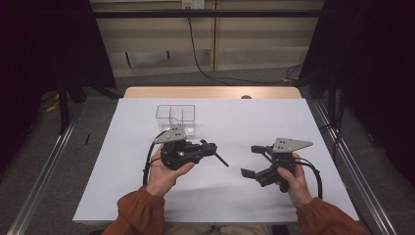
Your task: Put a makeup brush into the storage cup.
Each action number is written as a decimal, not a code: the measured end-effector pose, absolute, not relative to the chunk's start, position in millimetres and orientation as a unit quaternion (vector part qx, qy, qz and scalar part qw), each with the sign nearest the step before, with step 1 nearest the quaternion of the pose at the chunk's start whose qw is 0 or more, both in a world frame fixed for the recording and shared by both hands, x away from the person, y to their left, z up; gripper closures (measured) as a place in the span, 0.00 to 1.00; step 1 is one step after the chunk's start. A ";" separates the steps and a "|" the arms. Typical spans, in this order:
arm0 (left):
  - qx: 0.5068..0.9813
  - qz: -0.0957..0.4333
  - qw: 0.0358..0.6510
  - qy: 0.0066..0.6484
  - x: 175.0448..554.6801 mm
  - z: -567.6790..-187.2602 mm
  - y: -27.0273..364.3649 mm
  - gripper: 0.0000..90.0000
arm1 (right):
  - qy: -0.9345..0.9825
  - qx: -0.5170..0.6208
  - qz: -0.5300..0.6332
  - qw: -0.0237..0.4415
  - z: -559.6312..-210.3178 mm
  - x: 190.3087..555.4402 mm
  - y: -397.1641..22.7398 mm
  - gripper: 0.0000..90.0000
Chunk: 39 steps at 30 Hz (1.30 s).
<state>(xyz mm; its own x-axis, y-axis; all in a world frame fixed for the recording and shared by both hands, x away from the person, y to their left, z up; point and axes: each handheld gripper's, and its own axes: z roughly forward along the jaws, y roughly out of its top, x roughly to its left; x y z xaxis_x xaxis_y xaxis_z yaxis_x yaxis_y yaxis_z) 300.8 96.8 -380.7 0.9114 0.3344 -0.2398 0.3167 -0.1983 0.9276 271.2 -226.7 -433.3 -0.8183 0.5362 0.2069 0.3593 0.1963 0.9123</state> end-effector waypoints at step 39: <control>0.773 0.058 0.570 0.274 308.5 -363.2 177.9 0.93 | 0.703 0.396 0.545 0.228 -438.1 234.7 -291.3 0.01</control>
<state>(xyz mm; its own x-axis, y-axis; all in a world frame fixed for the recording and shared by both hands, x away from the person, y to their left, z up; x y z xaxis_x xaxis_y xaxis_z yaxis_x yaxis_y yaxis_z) 308.5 177.9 -363.2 0.8428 0.4896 -0.2234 0.3581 -0.2005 0.9119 234.7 -291.3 -438.1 -0.5828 0.8049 0.1113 0.3077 0.0918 0.9470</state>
